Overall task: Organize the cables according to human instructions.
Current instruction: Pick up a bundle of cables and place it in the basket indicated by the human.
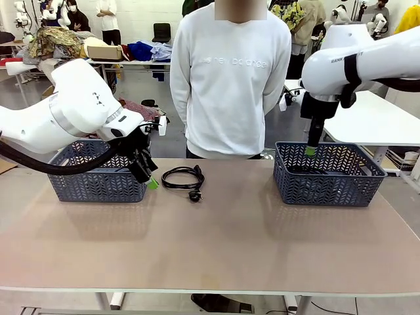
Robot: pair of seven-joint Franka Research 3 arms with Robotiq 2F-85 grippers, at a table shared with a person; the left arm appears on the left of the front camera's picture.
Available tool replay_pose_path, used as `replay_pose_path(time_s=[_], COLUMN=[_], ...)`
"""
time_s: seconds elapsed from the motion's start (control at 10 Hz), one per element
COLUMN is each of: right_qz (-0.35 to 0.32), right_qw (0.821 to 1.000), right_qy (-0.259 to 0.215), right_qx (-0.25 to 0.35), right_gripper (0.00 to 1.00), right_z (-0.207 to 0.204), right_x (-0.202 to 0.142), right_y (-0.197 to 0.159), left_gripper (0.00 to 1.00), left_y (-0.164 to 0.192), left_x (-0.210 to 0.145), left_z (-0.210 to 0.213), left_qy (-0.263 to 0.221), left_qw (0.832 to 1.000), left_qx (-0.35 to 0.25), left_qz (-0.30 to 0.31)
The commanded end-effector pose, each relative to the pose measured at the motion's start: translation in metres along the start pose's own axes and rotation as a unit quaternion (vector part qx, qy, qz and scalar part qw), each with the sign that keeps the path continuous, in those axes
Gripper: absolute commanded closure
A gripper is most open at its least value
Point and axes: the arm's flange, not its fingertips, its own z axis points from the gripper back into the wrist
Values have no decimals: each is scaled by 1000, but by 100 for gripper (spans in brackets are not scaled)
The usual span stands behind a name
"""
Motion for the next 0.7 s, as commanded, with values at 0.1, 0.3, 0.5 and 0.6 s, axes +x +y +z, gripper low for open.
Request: replay_pose_path(time_s=[0.1,0.3,0.5,0.6], right_qz=[-33,-42,-57,-53], right_qw=[999,996,990,988], right_qy=[-43,-78,-128,-144], right_qx=[-5,-6,-6,0], right_gripper=[0,0,0,0], right_z=[14,17,12,8], right_x=[-2,-2,-1,0], right_y=[55,87,118,130], left_gripper=[0,0,0,0], left_y=[1,1,1,1], left_x=[-1,-1,-1,-1], left_z=[1,1,1,1], left_qy=[0,0,0,0], left_qw=[1000,1000,1000,1000], left_qx=[0,0,0,0], left_qz=[1,1,1,1])
